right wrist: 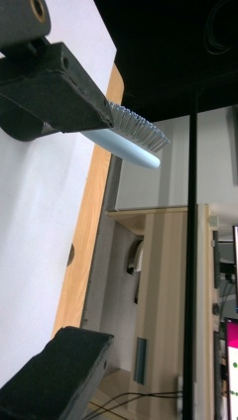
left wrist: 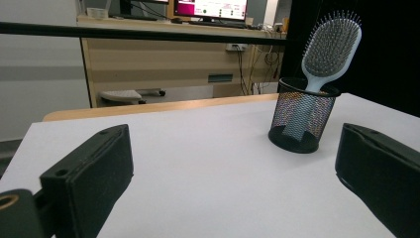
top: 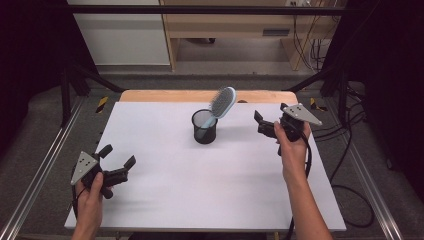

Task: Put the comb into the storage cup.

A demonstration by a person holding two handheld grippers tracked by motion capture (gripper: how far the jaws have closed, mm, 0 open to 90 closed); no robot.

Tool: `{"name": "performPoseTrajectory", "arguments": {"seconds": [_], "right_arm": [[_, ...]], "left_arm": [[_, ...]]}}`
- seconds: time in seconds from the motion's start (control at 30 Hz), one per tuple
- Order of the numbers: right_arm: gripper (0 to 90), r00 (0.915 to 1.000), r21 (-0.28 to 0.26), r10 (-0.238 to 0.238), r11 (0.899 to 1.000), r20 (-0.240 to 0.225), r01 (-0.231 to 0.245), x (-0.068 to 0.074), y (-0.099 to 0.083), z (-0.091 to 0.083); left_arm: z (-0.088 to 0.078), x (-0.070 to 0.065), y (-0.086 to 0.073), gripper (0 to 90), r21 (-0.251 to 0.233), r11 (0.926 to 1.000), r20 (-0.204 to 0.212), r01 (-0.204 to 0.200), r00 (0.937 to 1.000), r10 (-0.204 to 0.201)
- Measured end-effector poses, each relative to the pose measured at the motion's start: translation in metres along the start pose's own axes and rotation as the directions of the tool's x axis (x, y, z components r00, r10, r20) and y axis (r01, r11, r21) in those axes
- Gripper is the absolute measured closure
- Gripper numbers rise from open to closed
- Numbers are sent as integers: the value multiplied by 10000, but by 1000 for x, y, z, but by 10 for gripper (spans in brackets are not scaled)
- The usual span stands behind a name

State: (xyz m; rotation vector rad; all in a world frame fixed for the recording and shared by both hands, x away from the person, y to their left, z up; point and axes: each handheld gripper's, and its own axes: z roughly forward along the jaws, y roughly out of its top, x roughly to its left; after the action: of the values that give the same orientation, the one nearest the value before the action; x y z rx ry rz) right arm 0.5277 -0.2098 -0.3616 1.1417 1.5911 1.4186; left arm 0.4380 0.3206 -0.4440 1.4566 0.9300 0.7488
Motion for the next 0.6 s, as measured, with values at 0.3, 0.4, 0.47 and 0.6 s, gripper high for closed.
{"name": "performPoseTrajectory", "arguments": {"seconds": [0.3, 0.4, 0.47, 0.6], "right_arm": [[36, 10000, -339, -47, 9994, -53, 45, -14, 9, -25], [33, 10000, -451, -12, 9990, -20, 12, -19, 12, -31], [25, 9999, -505, 57, 9987, -85, -61, -23, 14, -35], [23, 9998, -594, 141, 9981, -142, -149, -26, 18, -40]], "left_arm": [[0, 2, 1, 15, -27, 10000, -21, 14, 10000, -14], [-1, 2, 2, 13, -11, 10000, -179, -13, 9998, 13], [-1, 3, 2, 11, -16, 10000, -218, 5, 9998, -5], [-3, 4, 2, 10, -15, 10000, -331, -16, 9994, 15]]}}
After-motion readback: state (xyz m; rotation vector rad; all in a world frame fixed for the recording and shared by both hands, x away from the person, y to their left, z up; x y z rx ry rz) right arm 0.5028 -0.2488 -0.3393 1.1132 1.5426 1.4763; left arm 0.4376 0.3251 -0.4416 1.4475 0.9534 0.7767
